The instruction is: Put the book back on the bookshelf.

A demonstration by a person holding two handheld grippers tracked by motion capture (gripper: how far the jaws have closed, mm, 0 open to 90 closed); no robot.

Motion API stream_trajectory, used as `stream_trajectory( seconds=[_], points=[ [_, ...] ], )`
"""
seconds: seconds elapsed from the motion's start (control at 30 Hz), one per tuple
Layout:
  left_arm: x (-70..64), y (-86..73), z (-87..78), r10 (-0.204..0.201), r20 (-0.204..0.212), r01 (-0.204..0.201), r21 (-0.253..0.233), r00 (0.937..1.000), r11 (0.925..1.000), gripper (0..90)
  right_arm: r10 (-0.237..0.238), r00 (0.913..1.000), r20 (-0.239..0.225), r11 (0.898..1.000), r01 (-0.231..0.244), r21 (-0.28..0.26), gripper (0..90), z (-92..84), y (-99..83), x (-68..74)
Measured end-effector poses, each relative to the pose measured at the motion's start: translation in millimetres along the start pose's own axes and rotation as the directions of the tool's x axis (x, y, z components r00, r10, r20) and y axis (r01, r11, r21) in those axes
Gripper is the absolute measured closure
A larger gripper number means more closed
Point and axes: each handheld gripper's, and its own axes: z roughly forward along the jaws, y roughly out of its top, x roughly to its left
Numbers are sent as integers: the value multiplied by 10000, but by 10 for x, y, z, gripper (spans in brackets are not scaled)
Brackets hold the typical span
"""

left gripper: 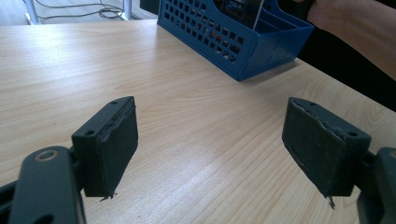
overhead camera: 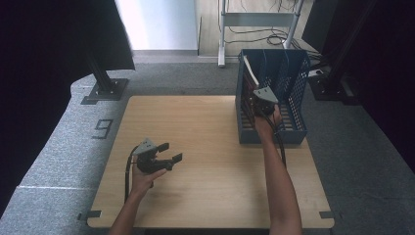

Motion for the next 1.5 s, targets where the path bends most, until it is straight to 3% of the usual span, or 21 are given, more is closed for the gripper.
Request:
stream_trajectory(
  seconds=[0.4,0.73,1.5],
  points=[
    [-21,2,11,66,57,-67,49,10000,10000,188,233,9954,-933,9996,-245,-115,730,-42,-29,101],
    [-20,3,8,51,66,-51,40,10000,10000,187,506,9885,-1422,9985,-528,-111,636,-39,-26,116],
    [-2,9,-10,10,29,-10,-37,10000,10000,187,476,9905,-1288,9978,-530,-387,639,44,-55,92]
  ],
)
